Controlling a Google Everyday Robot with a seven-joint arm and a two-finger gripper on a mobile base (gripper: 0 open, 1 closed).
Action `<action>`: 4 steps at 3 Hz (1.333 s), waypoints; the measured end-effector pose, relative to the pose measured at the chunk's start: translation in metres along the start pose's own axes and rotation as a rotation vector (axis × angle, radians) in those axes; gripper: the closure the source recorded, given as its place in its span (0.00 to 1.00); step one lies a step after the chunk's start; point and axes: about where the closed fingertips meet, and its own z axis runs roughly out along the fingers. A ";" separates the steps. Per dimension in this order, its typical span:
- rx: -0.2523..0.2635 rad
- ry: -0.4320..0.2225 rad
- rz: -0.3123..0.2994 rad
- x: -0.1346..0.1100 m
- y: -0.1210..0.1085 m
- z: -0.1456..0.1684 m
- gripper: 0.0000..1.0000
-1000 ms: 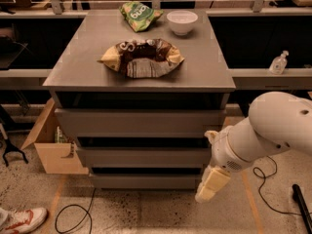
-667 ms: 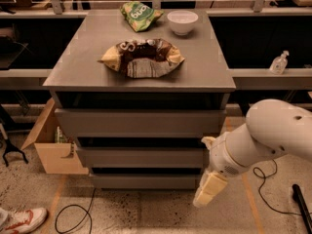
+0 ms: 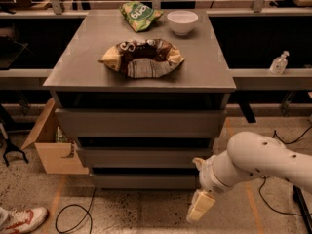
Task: Open bottom drawer
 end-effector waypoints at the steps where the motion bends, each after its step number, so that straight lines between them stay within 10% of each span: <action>1: -0.021 -0.053 0.009 0.022 -0.012 0.050 0.00; 4: -0.134 -0.188 0.038 0.055 -0.053 0.218 0.00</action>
Offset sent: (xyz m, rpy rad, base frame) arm 0.0633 0.0064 -0.1808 0.2109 0.0274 0.0041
